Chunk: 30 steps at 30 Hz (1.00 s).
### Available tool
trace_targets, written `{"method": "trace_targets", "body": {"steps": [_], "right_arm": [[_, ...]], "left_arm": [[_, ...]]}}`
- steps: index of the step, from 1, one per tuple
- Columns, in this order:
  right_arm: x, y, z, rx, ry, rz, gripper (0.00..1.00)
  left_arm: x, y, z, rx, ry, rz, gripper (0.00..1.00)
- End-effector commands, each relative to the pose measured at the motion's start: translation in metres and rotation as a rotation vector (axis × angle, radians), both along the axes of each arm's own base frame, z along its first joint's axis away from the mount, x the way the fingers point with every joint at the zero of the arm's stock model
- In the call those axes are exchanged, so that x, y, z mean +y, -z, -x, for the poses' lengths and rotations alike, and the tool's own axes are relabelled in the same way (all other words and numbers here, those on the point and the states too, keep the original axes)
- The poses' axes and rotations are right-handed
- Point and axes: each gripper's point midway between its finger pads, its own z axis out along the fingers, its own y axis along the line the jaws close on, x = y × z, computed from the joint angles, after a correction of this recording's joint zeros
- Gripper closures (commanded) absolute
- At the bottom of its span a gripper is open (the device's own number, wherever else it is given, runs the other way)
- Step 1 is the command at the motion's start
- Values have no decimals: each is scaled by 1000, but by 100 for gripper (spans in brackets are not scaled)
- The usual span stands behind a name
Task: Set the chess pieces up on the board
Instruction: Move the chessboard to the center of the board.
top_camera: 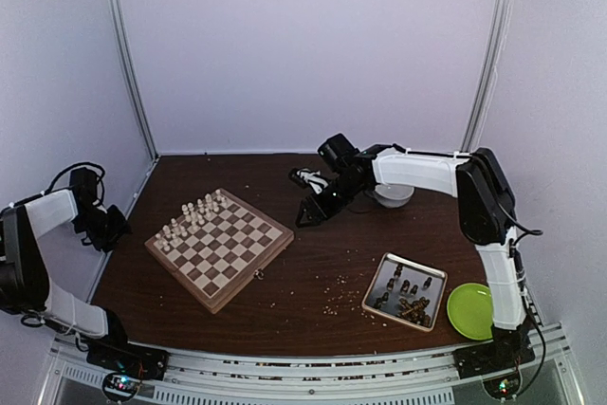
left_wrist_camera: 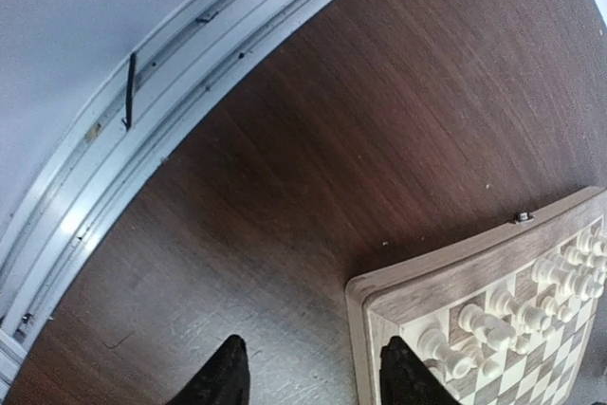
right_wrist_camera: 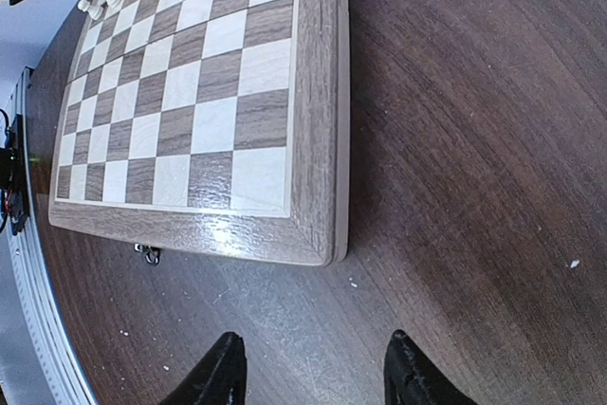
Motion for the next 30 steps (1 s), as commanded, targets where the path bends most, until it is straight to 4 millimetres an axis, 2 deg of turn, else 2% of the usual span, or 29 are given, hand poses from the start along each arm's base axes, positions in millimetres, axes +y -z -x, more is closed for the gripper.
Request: {"method": "trace_targets", "body": {"steps": [1,4,5,7,9,10,13,14,25,30], "right_arm": [[8,1,-12,-5,23,12,49],[13,5,-18,-15,14,27,48],[15,7,-20,-13,13,26,48],[20,8,-24,-7,17,21,48],[21,17,-23,13,21,28,47],[26,12,-26,4,23,13,47],[31,16,-25,19,24,12,47],[32,17,-24,20,24,14,47],[46,35,-13,82,26,9,45],[51,35,-8,95,14,0,46]], "left_arm": [[-5,9,-14,-54,-16,65,62],[-9,19,-13,-50,-36,99,68],[-9,21,-13,-51,-41,103,75],[-10,27,-12,-40,-47,113,82],[-10,31,-12,-32,-53,120,85],[-11,33,-13,-30,-53,128,89],[-12,38,-14,-22,-58,143,94],[-13,40,-14,-23,-56,147,99],[-23,53,-17,-8,-16,193,100],[-36,62,-23,18,23,197,100]]}}
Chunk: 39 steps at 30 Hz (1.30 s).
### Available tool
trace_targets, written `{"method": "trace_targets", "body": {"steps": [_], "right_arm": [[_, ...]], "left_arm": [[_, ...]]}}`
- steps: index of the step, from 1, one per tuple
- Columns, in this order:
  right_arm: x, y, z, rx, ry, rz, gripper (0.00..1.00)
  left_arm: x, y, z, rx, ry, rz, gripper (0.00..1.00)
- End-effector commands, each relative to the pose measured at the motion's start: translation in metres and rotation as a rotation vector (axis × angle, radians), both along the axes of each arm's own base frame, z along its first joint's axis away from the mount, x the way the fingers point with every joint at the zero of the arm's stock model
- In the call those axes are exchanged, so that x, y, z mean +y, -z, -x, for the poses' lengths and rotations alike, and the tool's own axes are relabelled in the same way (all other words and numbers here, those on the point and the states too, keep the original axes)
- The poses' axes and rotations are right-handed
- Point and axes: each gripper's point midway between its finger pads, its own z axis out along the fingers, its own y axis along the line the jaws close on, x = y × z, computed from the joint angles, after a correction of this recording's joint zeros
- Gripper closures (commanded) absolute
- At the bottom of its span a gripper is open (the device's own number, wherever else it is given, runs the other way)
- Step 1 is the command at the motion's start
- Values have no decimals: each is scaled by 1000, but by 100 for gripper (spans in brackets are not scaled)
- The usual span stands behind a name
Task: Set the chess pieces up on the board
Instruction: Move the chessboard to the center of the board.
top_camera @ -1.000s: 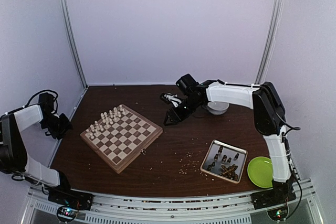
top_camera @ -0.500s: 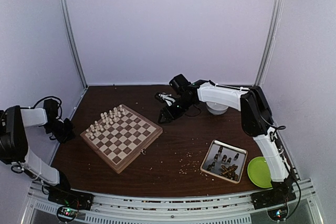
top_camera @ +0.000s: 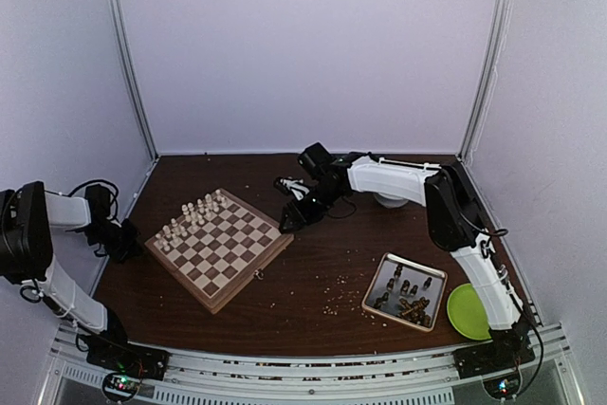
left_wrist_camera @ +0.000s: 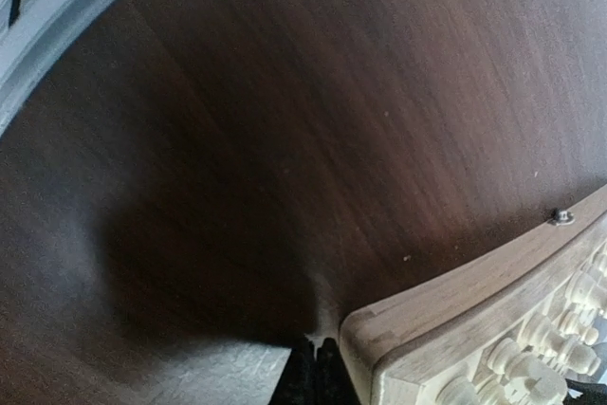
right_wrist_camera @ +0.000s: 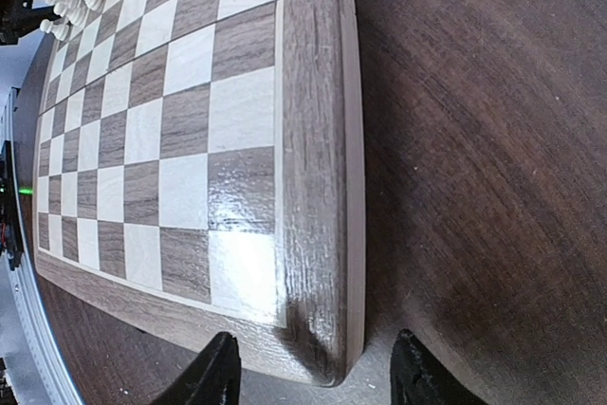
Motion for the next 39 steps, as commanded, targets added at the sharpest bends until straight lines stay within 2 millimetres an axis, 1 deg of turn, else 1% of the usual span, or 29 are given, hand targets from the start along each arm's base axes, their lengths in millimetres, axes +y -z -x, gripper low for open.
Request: {"method": "trace_targets", "body": {"steps": [1,6,10,11,15,19,21,24,27,30,32,36,39], "right_arm": [[9,0,7,19,-15,-9,47],[4,3,21,36,-49,15,48],[2,2,26,44,-56,15,49],[-1,7,31,58,-58,25,50],[-8,15,46,91,-74,37,51],[-20,23,70,114,-93,47,51],[-22,22,79,111,-104,45,52],[-17,15,92,109,-126,35,52],[-12,12,105,107,-156,36,51],[-11,12,112,106,-170,36,51],[-13,16,115,109,-169,43,51],[-16,28,115,109,-158,69,50],[-19,29,114,105,-147,82,50]], "left_arm": [[-12,2,-15,-25,43,7,100],[-29,1,-29,-57,85,26,100],[-43,0,-40,-81,127,46,100],[-47,-1,-43,-93,141,49,100],[-64,-6,-55,-160,173,96,100],[-75,-6,-55,-181,209,102,100],[-80,-6,-54,-185,226,97,100],[-90,-5,-53,-196,253,102,100],[-105,-10,-51,-208,292,89,100],[-117,-14,-47,-218,322,71,100],[-123,-14,-45,-219,338,64,100],[-126,-13,-44,-217,348,44,100],[-127,-11,-43,-213,350,49,100]]}}
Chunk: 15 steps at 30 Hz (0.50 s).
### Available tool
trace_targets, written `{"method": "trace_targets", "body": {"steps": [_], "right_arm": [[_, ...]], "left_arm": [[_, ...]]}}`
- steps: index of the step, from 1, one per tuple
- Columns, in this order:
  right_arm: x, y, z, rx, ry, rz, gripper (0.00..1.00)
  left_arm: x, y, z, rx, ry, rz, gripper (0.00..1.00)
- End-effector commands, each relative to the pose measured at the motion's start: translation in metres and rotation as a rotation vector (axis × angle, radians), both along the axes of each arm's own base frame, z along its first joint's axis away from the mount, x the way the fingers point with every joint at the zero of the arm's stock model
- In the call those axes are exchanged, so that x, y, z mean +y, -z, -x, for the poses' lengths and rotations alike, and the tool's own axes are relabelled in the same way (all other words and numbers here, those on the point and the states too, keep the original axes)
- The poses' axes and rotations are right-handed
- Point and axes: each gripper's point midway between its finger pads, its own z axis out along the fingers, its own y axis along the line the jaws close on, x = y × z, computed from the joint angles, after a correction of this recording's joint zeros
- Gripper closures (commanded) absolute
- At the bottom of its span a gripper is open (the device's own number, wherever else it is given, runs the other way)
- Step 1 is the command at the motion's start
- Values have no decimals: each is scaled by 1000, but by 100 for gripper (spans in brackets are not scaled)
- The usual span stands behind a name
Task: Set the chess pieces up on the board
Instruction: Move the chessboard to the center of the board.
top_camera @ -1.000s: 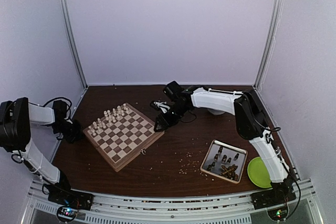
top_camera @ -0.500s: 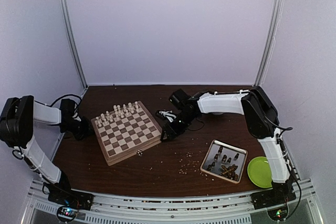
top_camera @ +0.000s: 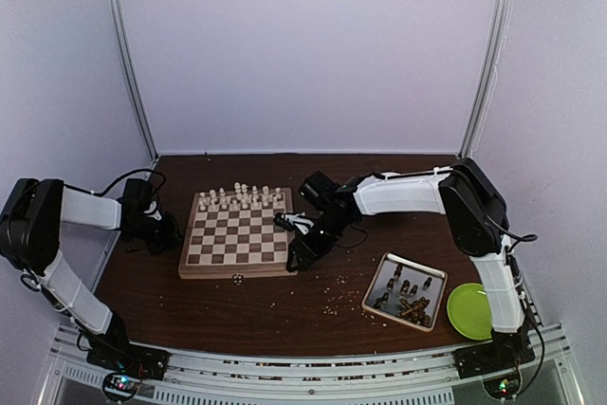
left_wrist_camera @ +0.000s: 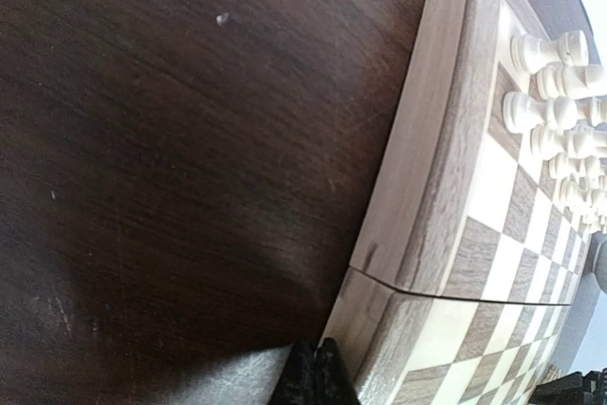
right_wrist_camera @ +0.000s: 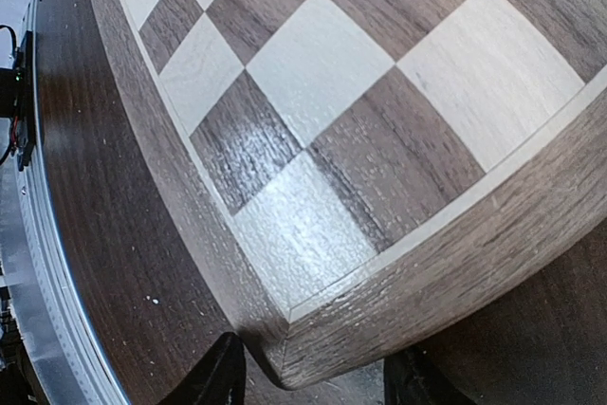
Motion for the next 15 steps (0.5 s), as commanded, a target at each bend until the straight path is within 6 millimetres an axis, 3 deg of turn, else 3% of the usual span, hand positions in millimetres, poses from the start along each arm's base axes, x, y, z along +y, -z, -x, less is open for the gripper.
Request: {"method": "trace_targets", "body": {"steps": [1,8,15], "right_arm": [[-4,5,5,-18,-4,26,49],[-19,-14,-23,-85,91,29,34],[-28,-10,-41,-96,139,44,27]], "left_arm": [[-13,-7,-2,-39,34,33,100],[-28,-9,1,-40,86,34,100],[-42,-3,-1,-29,116,26,100]]}}
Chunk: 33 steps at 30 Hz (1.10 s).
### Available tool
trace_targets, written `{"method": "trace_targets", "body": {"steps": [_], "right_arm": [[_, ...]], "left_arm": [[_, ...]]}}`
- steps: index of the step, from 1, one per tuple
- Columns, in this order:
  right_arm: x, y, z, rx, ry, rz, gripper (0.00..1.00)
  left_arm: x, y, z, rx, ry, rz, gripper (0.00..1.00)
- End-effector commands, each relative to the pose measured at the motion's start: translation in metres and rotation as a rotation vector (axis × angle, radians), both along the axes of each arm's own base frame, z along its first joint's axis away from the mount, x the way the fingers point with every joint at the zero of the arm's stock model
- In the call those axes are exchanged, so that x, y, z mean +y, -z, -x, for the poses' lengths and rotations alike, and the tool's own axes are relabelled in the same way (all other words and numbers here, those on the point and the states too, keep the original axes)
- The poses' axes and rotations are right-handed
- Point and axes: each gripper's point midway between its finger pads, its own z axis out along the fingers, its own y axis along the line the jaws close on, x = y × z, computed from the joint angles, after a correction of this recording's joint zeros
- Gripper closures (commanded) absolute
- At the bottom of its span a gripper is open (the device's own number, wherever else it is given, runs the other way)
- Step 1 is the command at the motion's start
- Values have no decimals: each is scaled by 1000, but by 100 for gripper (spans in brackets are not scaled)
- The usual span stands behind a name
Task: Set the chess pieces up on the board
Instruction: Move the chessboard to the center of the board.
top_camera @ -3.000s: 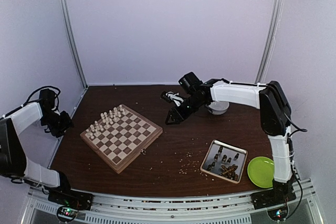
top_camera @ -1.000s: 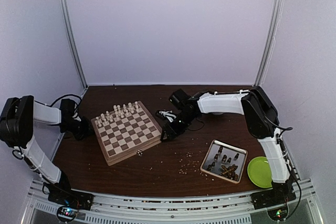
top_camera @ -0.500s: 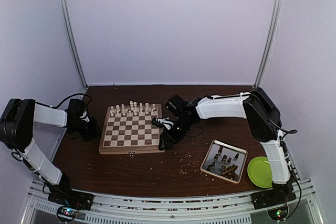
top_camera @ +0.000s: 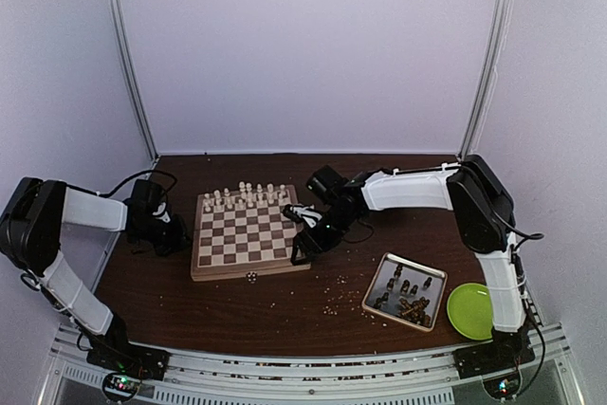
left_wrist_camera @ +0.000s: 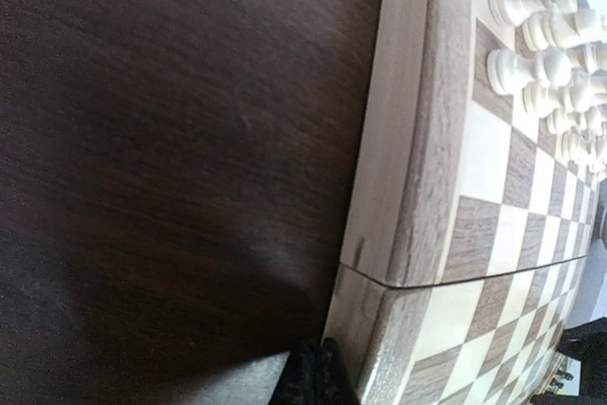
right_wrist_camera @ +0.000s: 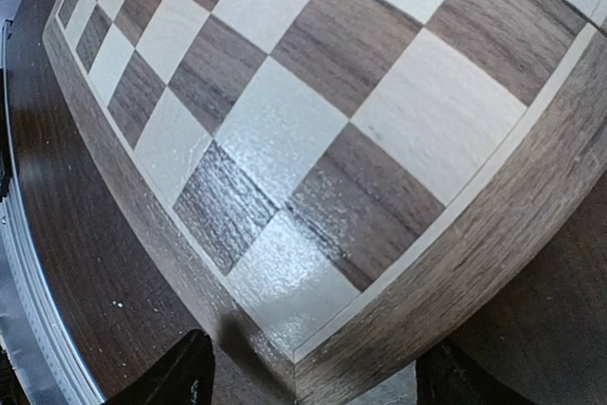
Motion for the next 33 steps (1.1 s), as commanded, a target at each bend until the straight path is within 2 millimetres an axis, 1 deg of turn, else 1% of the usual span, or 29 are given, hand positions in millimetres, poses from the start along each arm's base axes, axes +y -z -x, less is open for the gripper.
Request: {"method": "trace_targets", "body": {"steps": [1,5,8,13,16,19,24,28,33], "right_arm": [[-6,-4,-13,-35,36,8,29],[-3,-2,4,28,-9,-38,40],[-8,-3,17,57,-35,-45,44],[-26,-6,34,56,-49,-29,45],[-35,-8,40,41,-54,-20,45],[-41,-9,43,26,-60,-14,45],[-45,-11,51,36,-80,-5,45],[-52,-6,61,51,-110,23,46],[-60,2,69,55,-133,55,46]], "left_arm": [[-20,-4,-8,-30,52,27,100],[-35,-3,-8,-26,92,28,100],[-51,-3,-5,-23,131,27,100],[-79,-5,2,-20,207,28,100],[-96,-7,11,-17,250,30,100],[-111,-14,19,-30,291,26,100],[-123,-27,36,-42,326,11,100],[-134,-35,51,-54,360,-9,100],[-147,-33,65,-53,390,-15,100]]}}
